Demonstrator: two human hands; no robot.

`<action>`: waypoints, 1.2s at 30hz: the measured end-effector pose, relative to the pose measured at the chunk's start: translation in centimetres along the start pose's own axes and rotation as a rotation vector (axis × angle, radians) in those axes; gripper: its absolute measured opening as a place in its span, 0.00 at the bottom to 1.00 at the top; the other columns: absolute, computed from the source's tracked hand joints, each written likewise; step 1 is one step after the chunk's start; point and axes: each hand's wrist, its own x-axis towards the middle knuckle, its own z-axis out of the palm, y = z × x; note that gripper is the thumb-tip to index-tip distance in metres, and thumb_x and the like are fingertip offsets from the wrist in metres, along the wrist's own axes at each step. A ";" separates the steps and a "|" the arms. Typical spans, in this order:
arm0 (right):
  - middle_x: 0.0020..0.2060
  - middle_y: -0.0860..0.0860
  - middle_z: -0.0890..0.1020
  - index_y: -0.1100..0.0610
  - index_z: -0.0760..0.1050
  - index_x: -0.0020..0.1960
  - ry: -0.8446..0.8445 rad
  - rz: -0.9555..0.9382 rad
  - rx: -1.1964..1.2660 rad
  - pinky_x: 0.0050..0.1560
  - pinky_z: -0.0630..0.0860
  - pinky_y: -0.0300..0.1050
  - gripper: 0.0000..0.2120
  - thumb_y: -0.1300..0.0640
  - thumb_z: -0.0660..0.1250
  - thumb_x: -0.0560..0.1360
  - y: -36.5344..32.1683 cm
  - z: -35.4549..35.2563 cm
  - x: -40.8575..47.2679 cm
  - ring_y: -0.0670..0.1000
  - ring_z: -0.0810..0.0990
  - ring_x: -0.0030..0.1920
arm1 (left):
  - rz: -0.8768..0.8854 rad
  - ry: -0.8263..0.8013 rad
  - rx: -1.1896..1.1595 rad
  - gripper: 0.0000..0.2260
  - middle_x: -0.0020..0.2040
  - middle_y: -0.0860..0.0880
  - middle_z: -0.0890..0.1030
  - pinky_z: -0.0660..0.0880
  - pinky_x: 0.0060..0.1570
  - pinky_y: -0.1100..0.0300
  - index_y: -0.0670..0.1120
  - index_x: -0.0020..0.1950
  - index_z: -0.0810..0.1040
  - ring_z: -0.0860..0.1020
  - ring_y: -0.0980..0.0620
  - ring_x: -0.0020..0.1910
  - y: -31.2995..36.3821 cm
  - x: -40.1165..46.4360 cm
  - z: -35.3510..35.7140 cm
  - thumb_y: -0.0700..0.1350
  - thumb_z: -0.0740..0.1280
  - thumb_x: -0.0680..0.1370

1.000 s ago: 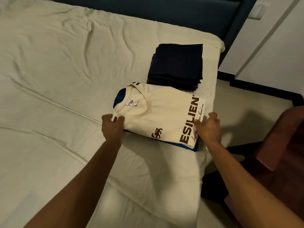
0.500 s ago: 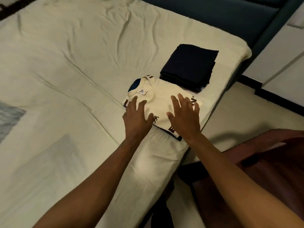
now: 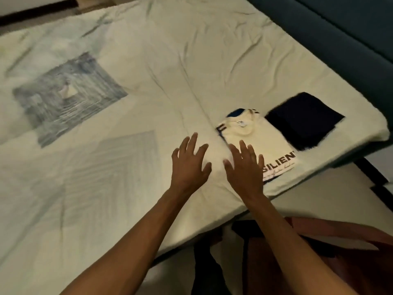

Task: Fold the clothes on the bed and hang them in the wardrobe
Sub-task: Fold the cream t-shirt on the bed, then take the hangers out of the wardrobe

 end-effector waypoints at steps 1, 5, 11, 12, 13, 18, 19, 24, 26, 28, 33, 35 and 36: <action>0.73 0.58 0.70 0.53 0.70 0.73 -0.006 -0.058 -0.017 0.69 0.63 0.69 0.25 0.44 0.57 0.80 -1.7 0.0 -1.3 0.63 0.68 0.73 | -0.038 0.027 0.008 0.24 0.81 0.44 0.58 0.64 0.70 0.38 0.50 0.73 0.71 0.58 0.41 0.79 -1.2 -2.3 -1.0 0.55 0.67 0.78; 0.77 0.55 0.63 0.50 0.64 0.77 -0.077 -0.231 -0.063 0.74 0.54 0.66 0.24 0.43 0.54 0.83 -8.7 -0.1 -7.2 0.60 0.58 0.78 | -0.188 0.073 0.003 0.25 0.82 0.46 0.55 0.60 0.72 0.38 0.51 0.74 0.70 0.53 0.43 0.80 -5.6 -12.3 -4.7 0.56 0.65 0.78; 0.78 0.53 0.62 0.48 0.61 0.78 -0.163 -0.570 -0.034 0.73 0.56 0.63 0.25 0.43 0.54 0.83 -22.9 -1.7 -17.8 0.59 0.56 0.78 | -0.526 0.182 0.059 0.26 0.82 0.47 0.50 0.54 0.74 0.38 0.53 0.76 0.67 0.48 0.44 0.81 -12.5 -30.9 -13.2 0.58 0.63 0.79; 0.78 0.53 0.62 0.48 0.61 0.78 -0.172 -0.630 -0.033 0.73 0.57 0.63 0.25 0.43 0.54 0.83 -25.3 -1.9 -19.3 0.59 0.56 0.78 | -0.586 0.206 0.058 0.26 0.82 0.47 0.51 0.54 0.74 0.38 0.53 0.76 0.67 0.48 0.44 0.81 -13.4 -34.0 -14.6 0.57 0.63 0.79; 0.77 0.53 0.63 0.48 0.61 0.77 -0.180 -0.685 -0.028 0.73 0.58 0.62 0.25 0.43 0.53 0.83 -27.7 -2.1 -20.7 0.59 0.57 0.78 | -0.642 0.228 0.053 0.26 0.82 0.47 0.52 0.55 0.74 0.38 0.53 0.76 0.68 0.49 0.44 0.81 -14.4 -36.9 -15.7 0.57 0.63 0.79; 0.76 0.53 0.67 0.49 0.65 0.75 -0.199 -1.004 -0.020 0.71 0.61 0.62 0.23 0.43 0.53 0.83 -39.5 -2.3 -29.7 0.59 0.60 0.77 | -0.962 0.398 0.033 0.24 0.81 0.47 0.56 0.56 0.74 0.41 0.52 0.74 0.71 0.53 0.45 0.80 -18.3 -50.9 -21.1 0.56 0.65 0.79; 0.75 0.53 0.68 0.50 0.66 0.75 -0.197 -1.074 -0.007 0.70 0.62 0.62 0.22 0.44 0.53 0.83 -41.9 -2.4 -31.6 0.60 0.61 0.76 | -1.016 0.437 0.039 0.24 0.81 0.46 0.56 0.56 0.73 0.42 0.52 0.74 0.71 0.53 0.45 0.80 -19.1 -53.3 -22.2 0.55 0.65 0.79; 0.68 0.53 0.76 0.52 0.72 0.70 -0.197 -1.332 0.094 0.65 0.67 0.62 0.23 0.45 0.52 0.80 -51.6 -2.5 -39.2 0.61 0.69 0.72 | -1.207 0.598 0.059 0.22 0.81 0.48 0.56 0.56 0.73 0.43 0.52 0.73 0.72 0.52 0.47 0.80 -22.5 -61.5 -27.0 0.55 0.64 0.79; 0.67 0.53 0.77 0.52 0.73 0.69 -0.214 -1.416 0.126 0.65 0.69 0.61 0.23 0.45 0.52 0.80 -55.4 -2.4 -41.7 0.60 0.70 0.71 | -1.264 0.667 0.084 0.21 0.81 0.48 0.57 0.56 0.73 0.43 0.51 0.72 0.73 0.53 0.47 0.80 -24.0 -64.3 -28.8 0.54 0.65 0.79; 0.66 0.53 0.78 0.52 0.74 0.68 -0.229 -1.489 0.154 0.65 0.69 0.60 0.24 0.44 0.51 0.80 -59.2 -2.0 -43.9 0.59 0.71 0.70 | -1.320 0.710 0.110 0.21 0.81 0.48 0.59 0.57 0.73 0.43 0.51 0.72 0.74 0.54 0.47 0.79 -25.7 -67.0 -30.6 0.54 0.65 0.79; 0.64 0.52 0.79 0.52 0.76 0.66 -0.238 -1.678 0.250 0.65 0.70 0.59 0.26 0.44 0.48 0.79 -69.6 -0.8 -49.0 0.57 0.72 0.70 | -1.459 0.793 0.187 0.20 0.80 0.47 0.60 0.56 0.73 0.44 0.51 0.71 0.75 0.55 0.47 0.79 -30.6 -72.8 -35.1 0.53 0.65 0.80; 0.63 0.52 0.80 0.53 0.76 0.66 -0.273 -1.744 0.282 0.65 0.70 0.59 0.23 0.46 0.51 0.80 -73.8 -0.8 -51.0 0.58 0.73 0.69 | -1.529 0.808 0.196 0.20 0.80 0.48 0.61 0.55 0.74 0.45 0.51 0.71 0.75 0.55 0.47 0.79 -32.6 -74.9 -36.7 0.54 0.65 0.80; 0.63 0.52 0.80 0.53 0.76 0.66 -0.286 -1.777 0.306 0.65 0.70 0.60 0.22 0.47 0.52 0.80 -75.9 -0.9 -51.9 0.59 0.73 0.69 | -1.565 0.816 0.210 0.20 0.80 0.48 0.61 0.55 0.74 0.45 0.51 0.71 0.75 0.55 0.48 0.79 -33.5 -76.0 -37.4 0.54 0.64 0.80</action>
